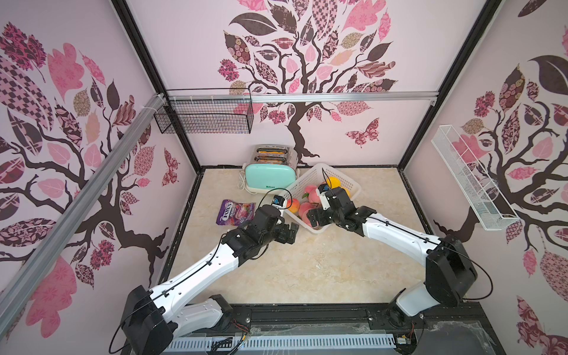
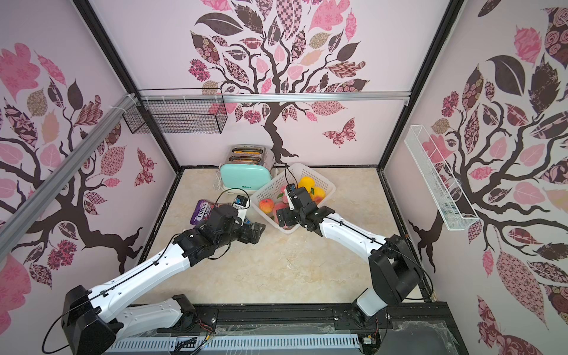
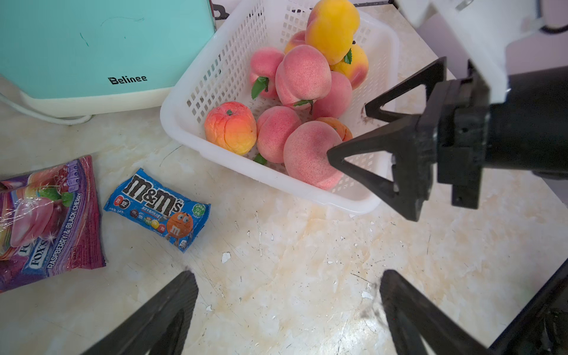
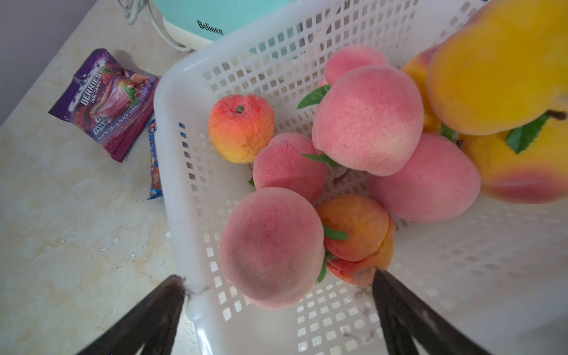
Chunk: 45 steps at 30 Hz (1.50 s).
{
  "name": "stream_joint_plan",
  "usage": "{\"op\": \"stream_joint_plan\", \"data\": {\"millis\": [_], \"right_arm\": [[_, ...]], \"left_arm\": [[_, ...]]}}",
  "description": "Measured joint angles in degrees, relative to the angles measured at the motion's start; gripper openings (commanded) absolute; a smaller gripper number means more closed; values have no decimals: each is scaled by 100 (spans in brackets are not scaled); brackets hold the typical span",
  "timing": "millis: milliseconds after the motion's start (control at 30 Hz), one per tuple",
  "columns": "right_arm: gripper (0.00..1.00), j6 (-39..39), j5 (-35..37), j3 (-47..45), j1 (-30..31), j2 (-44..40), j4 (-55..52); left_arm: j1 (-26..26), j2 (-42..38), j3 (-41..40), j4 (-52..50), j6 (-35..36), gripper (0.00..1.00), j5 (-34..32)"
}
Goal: Put the peaches into the basket
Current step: Place the peach in the basket, then reset both arms
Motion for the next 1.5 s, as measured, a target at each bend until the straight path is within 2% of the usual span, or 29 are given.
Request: {"op": "stream_joint_plan", "data": {"millis": [300,467,567,700,867,967,1167,1333,1500], "right_arm": [[99,94,181,-656,0,-1211,-142],[99,254,660,-1244,-9,-1856,-297],[99,321,920,-1716,-151,-2389,-291],[99,393,1034,-2243,-933,-3051,-229],[99,358,1189,-2682,-1886,-3353,90],[99,94,1150,-3152,-2201,-3528,570],[99,-964,890,-4103,-2251,-3545,2100],[99,-1425,728,-4446,-2422,-2811,3257],[99,-1508,739,-4627,-2553,-1906,4594]], "left_arm": [[0,-302,-7,-343,-262,97,-87],[13,-483,-142,-673,-455,97,-634],[33,-651,-170,-940,-662,97,-1193],[52,-885,-177,-1169,-844,97,-1982],[243,-1088,-219,-1261,-1082,97,-2719],[710,-1300,-514,-944,-1062,97,-2767],[1386,-1843,-1821,234,-638,97,-2826],[1912,-2017,-2651,1401,2,97,-2743],[2612,-1364,-2859,2629,398,97,-2566]]}}
